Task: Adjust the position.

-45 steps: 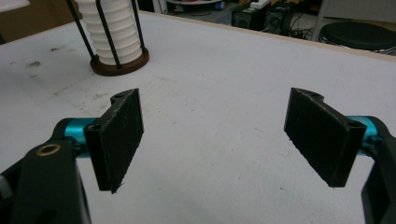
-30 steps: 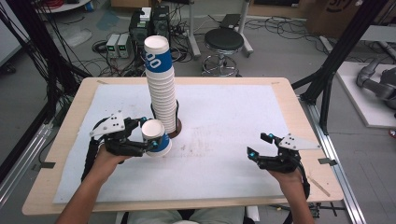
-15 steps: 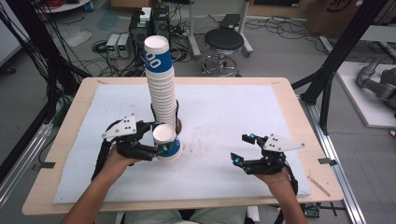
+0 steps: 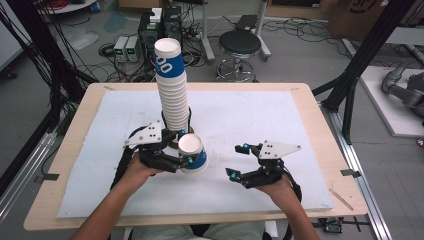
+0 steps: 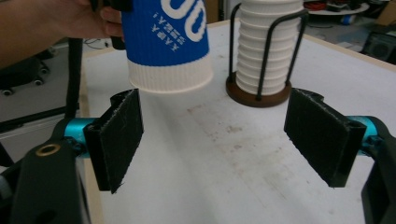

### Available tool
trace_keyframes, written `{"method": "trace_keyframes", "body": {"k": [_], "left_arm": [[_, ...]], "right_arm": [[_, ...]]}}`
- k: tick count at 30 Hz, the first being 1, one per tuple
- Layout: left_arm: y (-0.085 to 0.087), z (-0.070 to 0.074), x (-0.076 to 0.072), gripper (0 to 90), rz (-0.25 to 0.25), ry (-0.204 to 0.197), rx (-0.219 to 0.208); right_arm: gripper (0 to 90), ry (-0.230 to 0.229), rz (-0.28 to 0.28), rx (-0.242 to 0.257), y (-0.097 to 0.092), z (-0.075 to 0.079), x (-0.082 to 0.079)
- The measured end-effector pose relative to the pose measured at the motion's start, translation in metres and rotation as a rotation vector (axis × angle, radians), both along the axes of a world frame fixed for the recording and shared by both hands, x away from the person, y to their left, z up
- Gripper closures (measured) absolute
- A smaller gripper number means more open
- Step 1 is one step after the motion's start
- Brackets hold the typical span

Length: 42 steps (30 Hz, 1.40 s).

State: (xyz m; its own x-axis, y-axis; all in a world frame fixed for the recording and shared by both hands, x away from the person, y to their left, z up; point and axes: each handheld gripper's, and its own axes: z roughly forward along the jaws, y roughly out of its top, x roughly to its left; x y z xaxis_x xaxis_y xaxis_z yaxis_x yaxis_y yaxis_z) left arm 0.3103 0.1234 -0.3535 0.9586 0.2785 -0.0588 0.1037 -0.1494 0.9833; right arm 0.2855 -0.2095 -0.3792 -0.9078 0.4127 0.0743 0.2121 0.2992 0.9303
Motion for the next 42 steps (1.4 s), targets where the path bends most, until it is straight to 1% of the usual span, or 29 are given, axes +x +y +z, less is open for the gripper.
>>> {"method": "trace_keyframes", "body": {"k": [3,6,7,8,9,10,11,12,15,16,18,19,22,24,28,29,31,34,35,37,39,40,42], "left_arm": [[-0.003,-0.002,-0.001,29.2,-0.022,0.0,0.003],[-0.006,-0.004,-0.002,29.2,-0.043,-0.002,0.01],[-0.007,-0.005,-0.002,29.2,-0.042,-0.001,0.008],[-0.007,-0.005,-0.003,29.2,-0.052,-0.005,0.009],[-0.008,-0.005,-0.003,29.2,-0.053,-0.004,0.004],[-0.008,-0.005,-0.004,29.2,-0.056,-0.005,0.004],[-0.008,-0.004,-0.004,29.2,-0.063,-0.007,0.002],[-0.009,-0.005,-0.005,29.2,-0.066,-0.008,-0.001],[-0.011,-0.005,-0.006,29.3,-0.088,-0.012,-0.005],[-0.011,-0.005,-0.007,29.3,-0.093,-0.013,-0.005],[-0.014,-0.005,-0.008,29.3,-0.1,-0.01,-0.004],[-0.015,-0.006,-0.008,29.3,-0.105,-0.015,0.004],[-0.017,-0.009,-0.01,29.4,-0.114,-0.012,0.01],[-0.018,-0.01,-0.01,29.4,-0.114,-0.011,0.011],[-0.018,-0.011,-0.01,29.4,-0.118,-0.013,0.001],[-0.018,-0.011,-0.01,29.5,-0.122,-0.008,-0.008],[-0.018,-0.011,-0.01,29.5,-0.124,-0.007,-0.009],[-0.019,-0.011,-0.01,29.5,-0.129,-0.007,-0.014],[-0.019,-0.011,-0.01,29.5,-0.134,-0.01,-0.012],[-0.02,-0.011,-0.011,29.6,-0.137,-0.011,-0.012],[-0.02,-0.011,-0.011,29.5,-0.138,-0.012,-0.011],[-0.021,-0.011,-0.011,29.5,-0.14,-0.012,-0.012],[-0.021,-0.012,-0.011,29.5,-0.141,-0.01,-0.018]], "right_arm": [[20.2,0.005,0.039,0.005,0.009,0.001,0.003],[20.2,0.016,0.079,-0.011,0.019,-0.001,0.005],[20.2,0.02,0.088,-0.014,0.022,-0.001,0.006],[20.2,0.022,0.094,-0.017,0.025,-0.002,0.007],[20.2,0.034,0.111,-0.019,0.028,-0.003,0.007],[20.2,0.01,0.096,-0.022,0.03,-0.004,0.01],[20.2,0.04,0.125,-0.021,0.032,-0.004,0.008],[20.2,0.02,0.126,-0.021,0.036,-0.006,0.01],[20.2,0.016,0.135,-0.017,0.039,-0.007,0.01],[20.2,0.024,0.149,-0.014,0.04,-0.007,0.009],[20.2,0.015,0.152,-0.02,0.043,-0.008,0.008],[20.2,0.013,0.155,-0.02,0.043,-0.009,0.008],[20.2,0.014,0.162,-0.008,0.045,-0.01,0.006],[20.2,0.022,0.167,-0.012,0.045,-0.011,0.006],[20.2,0.027,0.181,-0.008,0.048,-0.013,0.005],[20.2,0.026,0.183,-0.006,0.049,-0.014,0.005],[20.2,0.035,0.18,0.003,0.049,-0.015,0.006],[20.2,0.034,0.181,0.012,0.049,-0.016,0.006],[20.2,0.041,0.191,0.012,0.05,-0.016,0.005],[20.2,0.028,0.187,0.011,0.051,-0.016,0.006],[20.2,0.044,0.204,0.021,0.052,-0.016,0.005],[20.2,0.046,0.203,0.032,0.052,-0.017,0.005],[20.2,0.044,0.202,0.034,0.052,-0.017,0.005]]}}
